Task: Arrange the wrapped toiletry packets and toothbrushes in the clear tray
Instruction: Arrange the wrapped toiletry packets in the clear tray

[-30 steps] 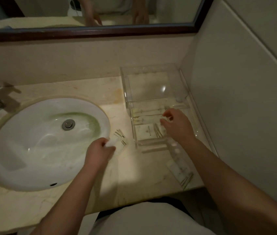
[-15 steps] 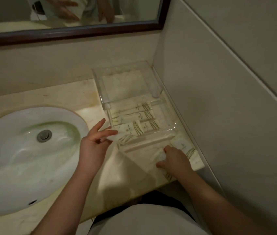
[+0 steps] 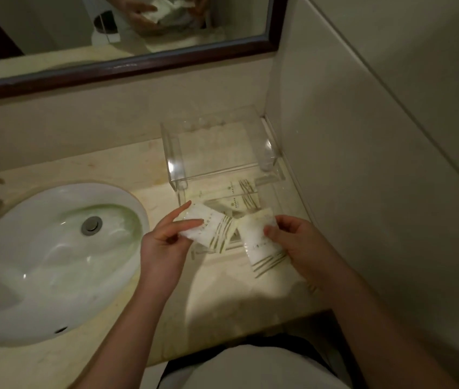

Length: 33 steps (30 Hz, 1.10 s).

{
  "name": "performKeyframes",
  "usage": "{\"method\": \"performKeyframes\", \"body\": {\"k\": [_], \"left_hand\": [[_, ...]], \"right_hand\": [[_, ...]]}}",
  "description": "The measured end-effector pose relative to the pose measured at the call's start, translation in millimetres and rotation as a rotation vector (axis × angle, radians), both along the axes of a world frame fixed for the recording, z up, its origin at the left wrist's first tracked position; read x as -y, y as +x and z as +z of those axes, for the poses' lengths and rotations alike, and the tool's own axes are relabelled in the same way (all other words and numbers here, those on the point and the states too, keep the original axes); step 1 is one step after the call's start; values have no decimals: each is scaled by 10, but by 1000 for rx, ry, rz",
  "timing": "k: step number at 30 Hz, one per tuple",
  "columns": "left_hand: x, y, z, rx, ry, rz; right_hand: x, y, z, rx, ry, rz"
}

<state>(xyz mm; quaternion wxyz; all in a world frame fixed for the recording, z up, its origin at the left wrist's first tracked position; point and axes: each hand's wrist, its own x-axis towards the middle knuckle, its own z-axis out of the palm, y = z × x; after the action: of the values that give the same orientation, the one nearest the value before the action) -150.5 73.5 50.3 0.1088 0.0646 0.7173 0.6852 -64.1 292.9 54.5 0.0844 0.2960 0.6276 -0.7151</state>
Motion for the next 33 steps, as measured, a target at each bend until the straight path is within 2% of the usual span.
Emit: {"method": "performKeyframes", "body": {"k": [8, 13, 20, 26, 30, 33], "left_hand": [[-78, -121, 30, -19, -37, 108], [-59, -274, 24, -14, -58, 143], [-28, -352, -40, -50, -186, 191], [11, -333, -116, 13, -158, 137], [16, -352, -115, 65, -28, 137], [5, -401, -142, 51, -123, 195]], "right_hand": [[-84, -113, 5, 0, -228, -128], [-123, -192, 54, -7, -182, -157], [-86, -299, 50, -29, -169, -154], [-9, -301, -28, -4, -175, -142], [-36, -308, -24, -4, -167, -162], [-45, -327, -11, -11, -171, -174]]}}
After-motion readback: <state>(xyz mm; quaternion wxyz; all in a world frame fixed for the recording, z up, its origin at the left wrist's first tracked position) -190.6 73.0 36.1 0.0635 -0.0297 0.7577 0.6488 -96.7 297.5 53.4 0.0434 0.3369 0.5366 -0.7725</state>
